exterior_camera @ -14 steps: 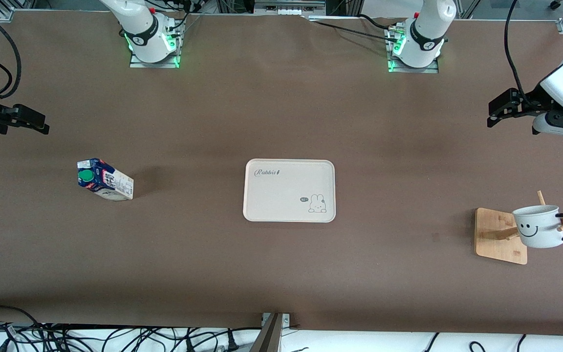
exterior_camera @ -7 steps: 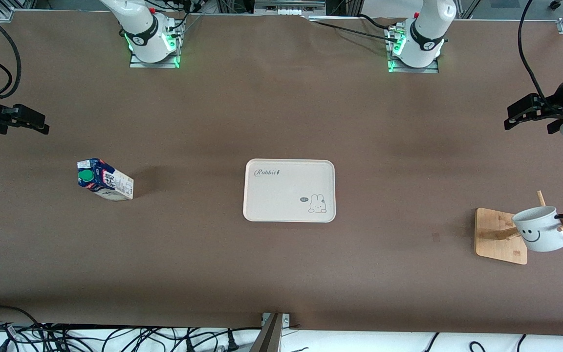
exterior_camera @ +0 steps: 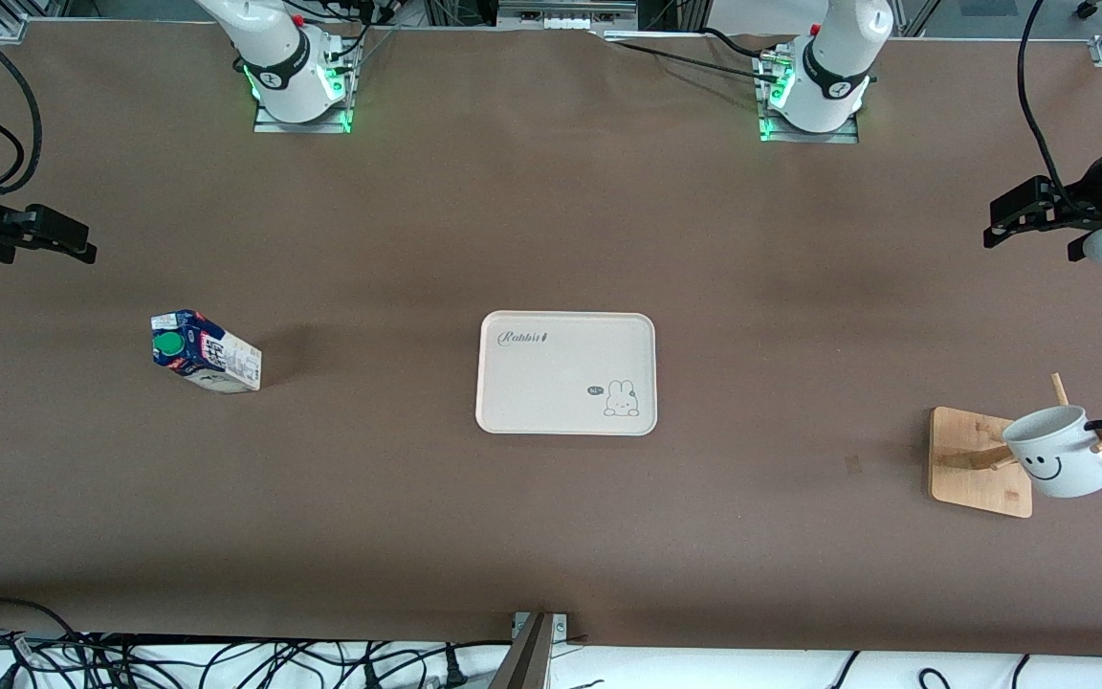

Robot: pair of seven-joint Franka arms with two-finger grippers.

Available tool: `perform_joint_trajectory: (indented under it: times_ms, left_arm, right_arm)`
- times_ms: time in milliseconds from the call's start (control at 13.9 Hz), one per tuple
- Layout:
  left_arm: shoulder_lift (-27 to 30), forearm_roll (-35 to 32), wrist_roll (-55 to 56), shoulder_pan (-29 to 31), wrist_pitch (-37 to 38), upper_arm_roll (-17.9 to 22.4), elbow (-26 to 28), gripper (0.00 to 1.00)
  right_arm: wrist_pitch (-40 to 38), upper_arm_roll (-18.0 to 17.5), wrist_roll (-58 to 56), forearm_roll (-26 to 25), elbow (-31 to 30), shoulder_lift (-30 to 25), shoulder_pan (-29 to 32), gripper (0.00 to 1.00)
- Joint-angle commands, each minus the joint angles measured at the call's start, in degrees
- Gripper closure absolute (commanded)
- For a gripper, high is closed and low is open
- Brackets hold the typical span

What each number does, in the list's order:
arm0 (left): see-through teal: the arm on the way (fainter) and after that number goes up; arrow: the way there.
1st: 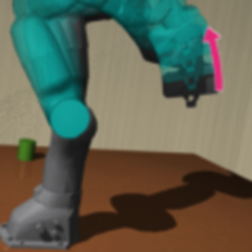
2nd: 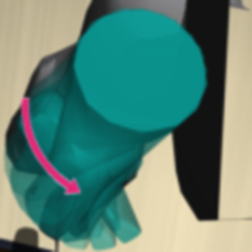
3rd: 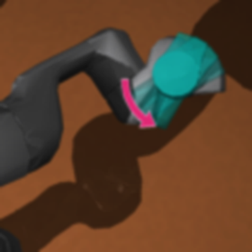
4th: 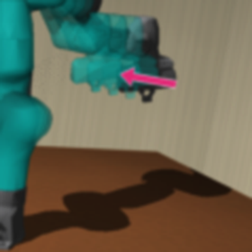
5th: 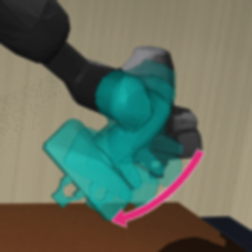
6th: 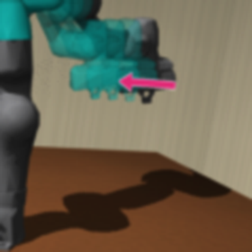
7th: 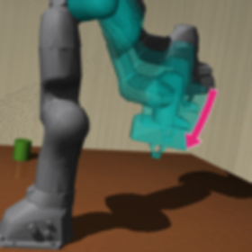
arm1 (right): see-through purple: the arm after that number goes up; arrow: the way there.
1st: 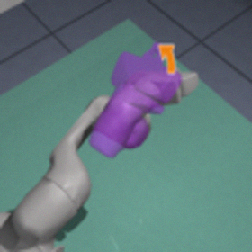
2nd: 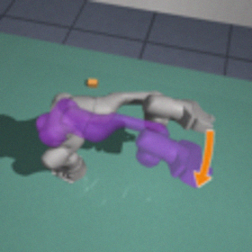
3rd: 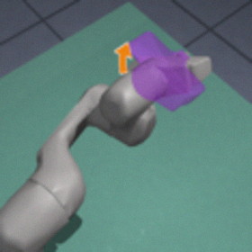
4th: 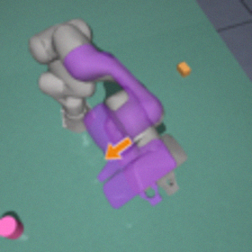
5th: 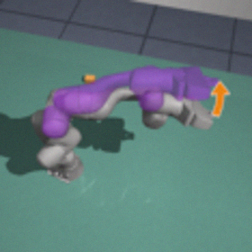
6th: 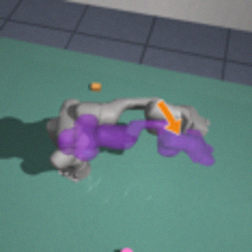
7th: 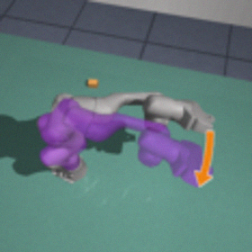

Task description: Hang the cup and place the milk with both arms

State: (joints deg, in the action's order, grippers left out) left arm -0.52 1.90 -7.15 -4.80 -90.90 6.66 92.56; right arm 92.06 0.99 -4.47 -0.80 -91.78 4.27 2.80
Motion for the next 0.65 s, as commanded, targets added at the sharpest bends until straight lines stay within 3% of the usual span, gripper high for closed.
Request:
perform_joint_trajectory:
  times_ms: [0, 577]
  left_arm:
    - [1.4, 0.5, 4.2, -0.2, 0.5, 0.1, 1.2, 0.00]
    - [0.6, 0.5, 4.3, -0.2, 2.3, -0.5, -0.2, 0.00]
  right_arm:
    - [0.1, -0.9, -0.5, -0.1, 0.7, 0.5, 1.0, 0.00]
    - [0.1, -0.9, -0.5, -0.1, 0.7, 0.5, 1.0, 0.00]
